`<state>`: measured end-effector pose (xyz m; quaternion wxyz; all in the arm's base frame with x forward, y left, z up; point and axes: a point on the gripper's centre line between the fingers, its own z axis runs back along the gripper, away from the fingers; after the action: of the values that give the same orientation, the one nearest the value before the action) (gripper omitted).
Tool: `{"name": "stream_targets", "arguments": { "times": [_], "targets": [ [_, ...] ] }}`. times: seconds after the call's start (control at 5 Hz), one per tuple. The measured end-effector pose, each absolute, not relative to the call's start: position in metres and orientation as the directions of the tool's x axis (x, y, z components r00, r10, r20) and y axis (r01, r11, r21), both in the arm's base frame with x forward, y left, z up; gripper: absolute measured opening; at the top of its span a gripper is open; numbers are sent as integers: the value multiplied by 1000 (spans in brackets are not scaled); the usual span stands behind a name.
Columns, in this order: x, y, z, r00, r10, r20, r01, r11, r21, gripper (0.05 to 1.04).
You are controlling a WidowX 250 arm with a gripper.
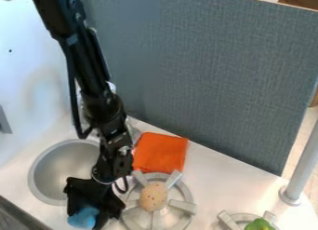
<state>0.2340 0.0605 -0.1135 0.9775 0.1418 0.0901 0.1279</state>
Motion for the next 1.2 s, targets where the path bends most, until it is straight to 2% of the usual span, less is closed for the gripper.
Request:
{"name": "stream_targets", "arguments": {
  "times": [0.2,0.4,0.6,1.0,1.2],
  "targets": [
    [233,54,-78,960,276,-53,-257,938,233,704],
    [231,50,-39,961,273,39,-276,946,172,668],
    [233,31,-24,976,212,56,-219,962,164,645],
    [222,-33,-27,999,-51,-10,51,998,26,645],
    [217,-48,-37,993,-114,-38,113,993,-21,645]
  ]
}}
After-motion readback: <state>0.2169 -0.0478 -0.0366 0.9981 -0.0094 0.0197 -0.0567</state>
